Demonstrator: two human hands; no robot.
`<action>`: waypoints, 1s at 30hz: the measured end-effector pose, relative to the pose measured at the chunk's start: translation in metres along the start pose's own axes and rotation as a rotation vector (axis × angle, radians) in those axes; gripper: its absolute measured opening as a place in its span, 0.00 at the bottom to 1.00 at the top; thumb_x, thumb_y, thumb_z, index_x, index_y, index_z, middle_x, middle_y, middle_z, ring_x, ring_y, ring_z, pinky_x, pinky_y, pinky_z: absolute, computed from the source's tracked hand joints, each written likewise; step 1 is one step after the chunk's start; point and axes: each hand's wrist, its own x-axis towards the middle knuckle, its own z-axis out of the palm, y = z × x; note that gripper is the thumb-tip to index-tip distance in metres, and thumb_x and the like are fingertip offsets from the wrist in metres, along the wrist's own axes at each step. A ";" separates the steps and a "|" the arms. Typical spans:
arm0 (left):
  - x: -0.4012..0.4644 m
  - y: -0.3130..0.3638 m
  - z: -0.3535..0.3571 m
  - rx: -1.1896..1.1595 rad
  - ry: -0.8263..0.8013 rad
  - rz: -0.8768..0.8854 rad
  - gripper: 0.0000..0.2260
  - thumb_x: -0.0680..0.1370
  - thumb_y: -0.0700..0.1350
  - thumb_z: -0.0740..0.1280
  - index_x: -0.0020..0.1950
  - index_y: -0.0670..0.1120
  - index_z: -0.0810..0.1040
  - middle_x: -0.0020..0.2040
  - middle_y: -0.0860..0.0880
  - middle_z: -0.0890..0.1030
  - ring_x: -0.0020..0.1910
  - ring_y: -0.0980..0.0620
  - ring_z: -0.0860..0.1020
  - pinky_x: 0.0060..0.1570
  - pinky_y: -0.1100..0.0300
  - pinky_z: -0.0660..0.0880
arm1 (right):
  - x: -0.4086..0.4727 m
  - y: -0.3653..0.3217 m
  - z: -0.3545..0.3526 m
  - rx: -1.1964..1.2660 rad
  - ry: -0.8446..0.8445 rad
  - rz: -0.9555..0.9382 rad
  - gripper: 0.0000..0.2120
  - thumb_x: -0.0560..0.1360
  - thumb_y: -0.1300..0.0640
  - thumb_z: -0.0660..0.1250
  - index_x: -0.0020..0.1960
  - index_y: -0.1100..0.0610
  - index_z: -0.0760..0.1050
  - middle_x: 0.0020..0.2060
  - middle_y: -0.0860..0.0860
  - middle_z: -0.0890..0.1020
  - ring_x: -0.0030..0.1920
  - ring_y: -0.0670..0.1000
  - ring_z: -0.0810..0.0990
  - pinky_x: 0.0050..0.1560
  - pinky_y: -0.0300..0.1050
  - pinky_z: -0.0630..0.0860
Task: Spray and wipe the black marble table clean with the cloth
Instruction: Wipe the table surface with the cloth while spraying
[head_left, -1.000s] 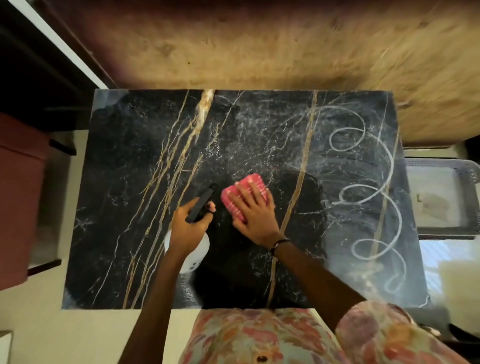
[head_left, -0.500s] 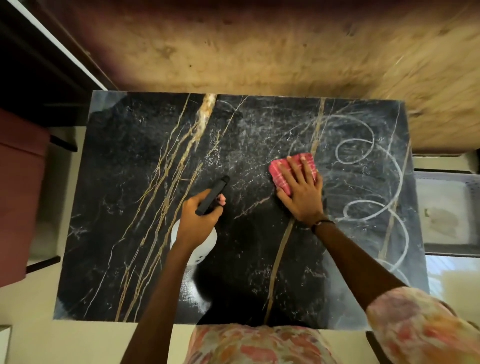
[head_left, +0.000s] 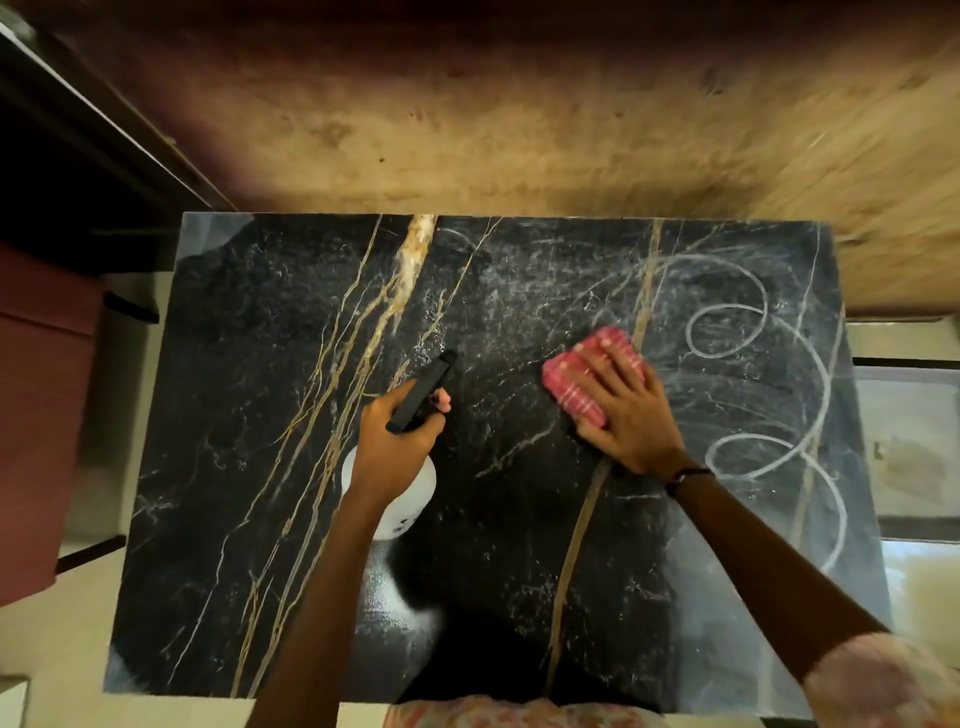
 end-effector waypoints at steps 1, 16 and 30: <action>0.002 0.002 0.000 -0.006 0.000 -0.005 0.11 0.73 0.30 0.64 0.43 0.45 0.79 0.41 0.50 0.81 0.35 0.62 0.78 0.35 0.72 0.73 | 0.010 0.011 -0.005 0.012 0.002 0.087 0.33 0.74 0.35 0.52 0.76 0.46 0.52 0.76 0.51 0.58 0.76 0.56 0.52 0.69 0.68 0.57; 0.043 0.017 0.001 -0.044 0.006 0.014 0.13 0.73 0.30 0.64 0.37 0.47 0.78 0.27 0.55 0.78 0.23 0.61 0.71 0.27 0.72 0.67 | 0.079 -0.063 0.014 -0.062 -0.021 -0.346 0.32 0.75 0.34 0.52 0.76 0.43 0.55 0.76 0.50 0.60 0.76 0.56 0.53 0.74 0.62 0.48; 0.073 0.016 -0.022 -0.089 0.007 0.059 0.09 0.75 0.30 0.63 0.44 0.42 0.80 0.26 0.57 0.77 0.23 0.60 0.71 0.26 0.71 0.67 | 0.214 -0.068 -0.006 0.075 0.098 0.133 0.33 0.72 0.35 0.52 0.73 0.49 0.64 0.73 0.52 0.66 0.74 0.59 0.59 0.68 0.71 0.52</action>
